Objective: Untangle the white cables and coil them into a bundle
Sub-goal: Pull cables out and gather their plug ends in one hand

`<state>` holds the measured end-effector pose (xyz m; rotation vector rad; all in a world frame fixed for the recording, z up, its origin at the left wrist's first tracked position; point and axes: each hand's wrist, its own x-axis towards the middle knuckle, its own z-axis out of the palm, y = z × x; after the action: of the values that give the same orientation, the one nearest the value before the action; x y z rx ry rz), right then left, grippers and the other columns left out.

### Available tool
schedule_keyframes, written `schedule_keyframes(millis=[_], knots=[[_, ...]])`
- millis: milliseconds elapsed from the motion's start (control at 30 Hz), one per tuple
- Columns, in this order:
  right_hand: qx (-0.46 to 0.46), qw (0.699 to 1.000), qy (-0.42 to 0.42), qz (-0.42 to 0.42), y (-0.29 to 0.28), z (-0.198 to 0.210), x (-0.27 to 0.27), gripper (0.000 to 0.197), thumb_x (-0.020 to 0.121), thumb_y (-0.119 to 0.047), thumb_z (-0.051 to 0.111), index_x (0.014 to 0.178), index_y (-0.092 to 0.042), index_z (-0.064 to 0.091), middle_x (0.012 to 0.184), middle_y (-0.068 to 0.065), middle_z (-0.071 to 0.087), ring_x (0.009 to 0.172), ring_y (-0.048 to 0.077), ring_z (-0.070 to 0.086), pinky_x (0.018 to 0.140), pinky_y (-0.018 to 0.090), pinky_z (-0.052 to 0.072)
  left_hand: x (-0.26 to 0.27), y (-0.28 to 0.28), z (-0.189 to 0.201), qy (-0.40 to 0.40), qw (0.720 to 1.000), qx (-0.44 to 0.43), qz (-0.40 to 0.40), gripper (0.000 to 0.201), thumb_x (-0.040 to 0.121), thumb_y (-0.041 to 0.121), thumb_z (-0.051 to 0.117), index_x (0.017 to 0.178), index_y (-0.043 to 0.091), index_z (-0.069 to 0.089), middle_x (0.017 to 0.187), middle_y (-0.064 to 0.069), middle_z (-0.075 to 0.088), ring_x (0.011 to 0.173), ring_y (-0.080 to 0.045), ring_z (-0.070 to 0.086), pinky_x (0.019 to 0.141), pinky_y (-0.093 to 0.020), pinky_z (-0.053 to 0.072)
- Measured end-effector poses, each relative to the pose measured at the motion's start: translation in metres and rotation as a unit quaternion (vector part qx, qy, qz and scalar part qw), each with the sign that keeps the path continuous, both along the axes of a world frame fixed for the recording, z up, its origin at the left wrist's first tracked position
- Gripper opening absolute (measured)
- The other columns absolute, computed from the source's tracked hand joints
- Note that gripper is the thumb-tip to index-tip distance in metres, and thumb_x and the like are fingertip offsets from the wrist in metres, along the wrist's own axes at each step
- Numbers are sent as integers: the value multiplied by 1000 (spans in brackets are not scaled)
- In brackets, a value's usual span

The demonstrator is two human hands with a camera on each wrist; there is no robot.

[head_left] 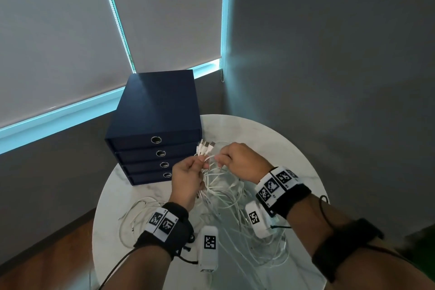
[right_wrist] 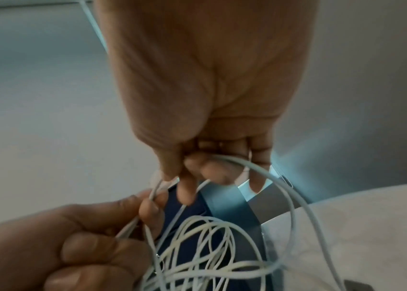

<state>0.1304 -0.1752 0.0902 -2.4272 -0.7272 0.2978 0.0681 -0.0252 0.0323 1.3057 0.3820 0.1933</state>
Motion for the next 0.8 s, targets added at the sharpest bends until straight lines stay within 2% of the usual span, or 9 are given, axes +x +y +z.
schedule_keyframes(millis=[100, 200, 300, 400, 433, 500, 600, 733, 800], knots=[[120, 992, 30, 26, 12, 15, -5, 27, 98, -21, 53, 79, -12, 70, 65, -16, 65, 61, -3, 57, 66, 21, 44, -6, 6, -2, 14, 999, 38, -17, 24, 103, 11, 51, 93, -1, 69, 68, -5, 67, 39, -7, 38, 38, -19, 30], [231, 972, 47, 21, 22, 40, -7, 30, 101, -15, 50, 81, -4, 69, 52, -11, 52, 48, 1, 43, 55, 17, 35, -14, 6, -10, 21, 998, 48, -46, 20, 103, 5, 48, 98, -7, 63, 94, -17, 75, 38, 1, 50, 38, -14, 37], [400, 915, 47, -22, 24, 76, -4, 34, 103, -11, 42, 77, -11, 65, 52, -5, 45, 47, 10, 37, 50, 21, 34, -18, 10, -24, 45, 990, 119, -65, 22, 104, 10, 51, 93, -7, 60, 102, -16, 76, 34, 1, 43, 36, -15, 34], [521, 851, 17, -67, 12, 122, 7, 34, 103, -12, 41, 80, -11, 65, 55, 0, 40, 44, 10, 31, 46, 23, 34, -28, 14, -35, 59, 995, 77, -32, 19, 104, -1, 44, 93, -9, 57, 106, -28, 72, 50, 0, 62, 44, -25, 51], [533, 843, -1, -78, 5, 134, 12, 33, 103, -13, 40, 82, -12, 66, 57, 2, 39, 43, 10, 30, 46, 23, 35, -31, 17, -38, 64, 996, 59, -23, 18, 103, -7, 40, 96, -12, 56, 106, -31, 71, 50, -1, 63, 45, -30, 53], [535, 838, -25, -105, -14, 147, 23, 31, 103, -12, 39, 89, -13, 66, 58, 3, 38, 41, 9, 31, 44, 22, 35, -34, 20, -37, 76, 997, 33, -11, 21, 105, -2, 39, 102, -15, 56, 96, -26, 72, 39, -3, 53, 35, -20, 41], [523, 831, -54, -184, -50, 141, 46, 29, 101, -5, 38, 90, -18, 62, 55, -1, 40, 38, 8, 32, 41, 19, 34, -31, 26, -28, 69, 997, -24, 20, 22, 106, 7, 40, 99, 0, 59, 65, -7, 55, 38, -7, 43, 35, -17, 30], [471, 793, -101, -373, -122, 96, 83, 24, 94, -10, 46, 79, -24, 59, 57, -1, 43, 33, 5, 36, 38, 20, 34, -18, 32, -9, 24, 986, -158, 51, 26, 108, 16, 38, 89, 13, 55, 56, 4, 34, 41, -5, 27, 35, -18, 22], [416, 767, -114, -476, -170, 68, 96, 19, 89, -19, 52, 72, -23, 59, 59, 0, 47, 35, 4, 43, 47, 30, 44, -11, 32, 5, 2, 981, -187, 51, 27, 108, 18, 38, 87, 15, 55, 55, 6, 32, 41, -5, 26, 34, -19, 22]])
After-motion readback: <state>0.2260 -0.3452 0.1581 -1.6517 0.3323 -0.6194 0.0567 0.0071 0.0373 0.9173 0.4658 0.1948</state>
